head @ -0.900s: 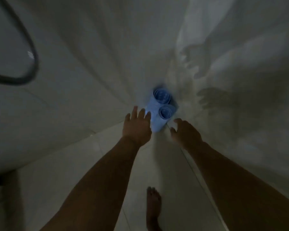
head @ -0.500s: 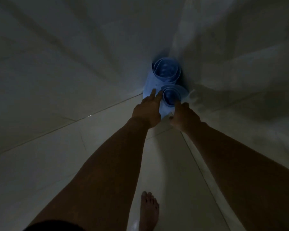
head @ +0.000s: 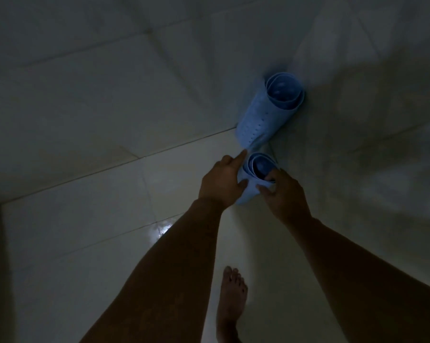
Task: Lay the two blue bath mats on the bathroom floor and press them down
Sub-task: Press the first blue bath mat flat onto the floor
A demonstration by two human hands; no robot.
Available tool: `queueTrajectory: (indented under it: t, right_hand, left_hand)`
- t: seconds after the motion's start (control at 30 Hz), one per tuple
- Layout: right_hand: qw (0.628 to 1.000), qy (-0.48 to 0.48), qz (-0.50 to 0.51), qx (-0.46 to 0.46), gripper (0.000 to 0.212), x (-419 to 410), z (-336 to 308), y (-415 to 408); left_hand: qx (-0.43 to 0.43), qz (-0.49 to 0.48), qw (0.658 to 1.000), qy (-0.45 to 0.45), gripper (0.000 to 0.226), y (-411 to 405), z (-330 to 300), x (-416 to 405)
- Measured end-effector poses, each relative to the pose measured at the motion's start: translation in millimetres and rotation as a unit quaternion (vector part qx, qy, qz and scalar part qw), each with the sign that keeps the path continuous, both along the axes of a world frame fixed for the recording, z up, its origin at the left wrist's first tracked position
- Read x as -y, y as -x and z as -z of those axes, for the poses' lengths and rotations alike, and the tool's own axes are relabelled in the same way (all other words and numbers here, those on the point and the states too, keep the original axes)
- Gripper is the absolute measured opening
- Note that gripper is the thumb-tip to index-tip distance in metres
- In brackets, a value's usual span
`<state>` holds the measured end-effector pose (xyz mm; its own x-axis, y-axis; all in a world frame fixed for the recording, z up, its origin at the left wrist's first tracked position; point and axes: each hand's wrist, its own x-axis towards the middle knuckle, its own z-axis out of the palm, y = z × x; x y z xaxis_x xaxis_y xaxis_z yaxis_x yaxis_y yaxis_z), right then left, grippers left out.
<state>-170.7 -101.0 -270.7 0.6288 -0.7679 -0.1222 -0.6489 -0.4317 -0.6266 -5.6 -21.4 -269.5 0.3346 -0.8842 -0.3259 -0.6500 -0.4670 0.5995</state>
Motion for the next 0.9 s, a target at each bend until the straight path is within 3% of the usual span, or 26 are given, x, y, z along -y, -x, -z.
queueTrajectory:
  t: [0.17,0.27,0.37,0.43,0.5,0.57,0.67,0.8,0.9]
  right_hand:
    - [0.997,-0.051,-0.014,-0.055,0.026,-65.8,-24.6,-19.8]
    - [0.995,-0.061,-0.057,-0.057,0.045,-114.2,-46.7,-37.4]
    - [0.988,-0.066,-0.098,-0.100,0.069,-165.4,-74.6,-55.3]
    - [0.976,-0.053,-0.111,-0.179,0.079,-193.5,-91.8,-64.4]
    - [0.953,0.036,-0.143,-0.265,0.069,-223.4,-107.3,-69.6]
    - [0.923,0.106,-0.183,-0.322,0.047,-256.5,-123.6,-73.6]
    - [0.907,0.118,-0.207,-0.348,0.035,-304.8,-144.8,-77.9]
    - [0.870,0.256,-0.276,-0.318,0.039,-347.6,-162.9,-78.2]
    - [0.819,0.288,-0.436,-0.235,0.038,-355.7,-158.0,-75.0]
  left_hand:
    - [0.041,-0.009,0.999,-0.028,0.073,-19.4,-24.8,-95.7]
    - [0.135,-0.014,0.991,-0.016,0.048,-34.7,-46.7,-157.9]
    - [0.257,0.079,0.963,0.010,0.033,-52.2,-72.8,-223.0]
    - [0.278,0.157,0.947,0.023,0.031,-59.4,-87.7,-263.7]
    - [0.275,0.166,0.946,0.041,0.036,-62.0,-103.5,-303.6]
    - [0.253,0.145,0.956,0.043,0.041,-59.9,-122.8,-346.0]
    - [0.248,0.111,0.962,-0.026,0.039,-62.4,-150.7,-396.6]
    - [0.240,0.081,0.966,-0.043,0.043,-68.8,-177.9,-439.5]
    - [0.249,0.118,0.960,-0.051,0.044,-67.0,-184.8,-458.5]
